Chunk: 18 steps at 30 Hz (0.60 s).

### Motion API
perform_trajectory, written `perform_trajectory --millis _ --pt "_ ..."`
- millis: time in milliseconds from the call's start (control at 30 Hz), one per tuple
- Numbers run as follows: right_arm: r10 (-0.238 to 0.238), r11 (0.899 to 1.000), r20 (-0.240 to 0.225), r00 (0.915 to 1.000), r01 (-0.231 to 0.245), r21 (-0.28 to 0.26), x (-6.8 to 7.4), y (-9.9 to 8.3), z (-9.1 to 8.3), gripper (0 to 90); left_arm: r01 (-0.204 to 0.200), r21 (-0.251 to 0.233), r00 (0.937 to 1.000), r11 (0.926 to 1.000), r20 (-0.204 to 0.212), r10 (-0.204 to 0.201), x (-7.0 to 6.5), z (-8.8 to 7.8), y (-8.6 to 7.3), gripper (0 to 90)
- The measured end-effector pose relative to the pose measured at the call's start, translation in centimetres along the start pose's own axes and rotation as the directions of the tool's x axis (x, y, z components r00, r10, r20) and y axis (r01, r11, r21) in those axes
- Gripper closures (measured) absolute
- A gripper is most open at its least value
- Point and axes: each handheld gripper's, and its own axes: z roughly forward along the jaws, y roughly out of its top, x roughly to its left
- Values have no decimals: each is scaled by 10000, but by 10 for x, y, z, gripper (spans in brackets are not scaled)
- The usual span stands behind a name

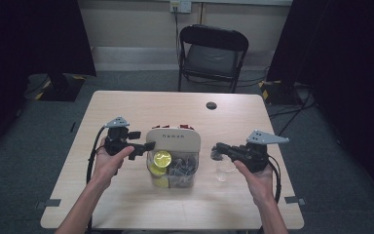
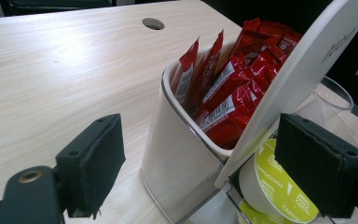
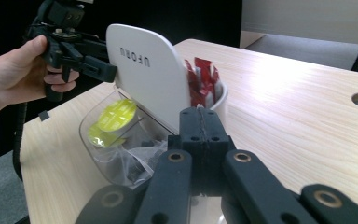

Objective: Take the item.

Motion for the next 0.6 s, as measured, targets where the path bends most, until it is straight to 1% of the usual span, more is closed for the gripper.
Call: perform_trajectory --millis 233,267,433,533,600 --pt "229 9997 298 9993 -230 38 -8 -8 -5 900 -18 -3 10000 10000 -25 18 -1 0 0 156" --pt "198 9998 326 9993 -200 61 -9 -9 -6 900 -88 25 10000 10000 -1 88 -1 0 0 158" --pt "96 9999 551 9984 -103 125 -13 -12 -10 900 16 -67 10000 10000 60 -15 -2 0 0 165" --pt "159 9996 654 9977 -174 229 -16 -16 -11 900 -41 -1 10000 10000 50 41 -1 0 0 161" --pt "194 9993 723 9972 -216 294 -18 -18 -11 900 23 3 10000 10000 58 -23 -1 0 0 157"
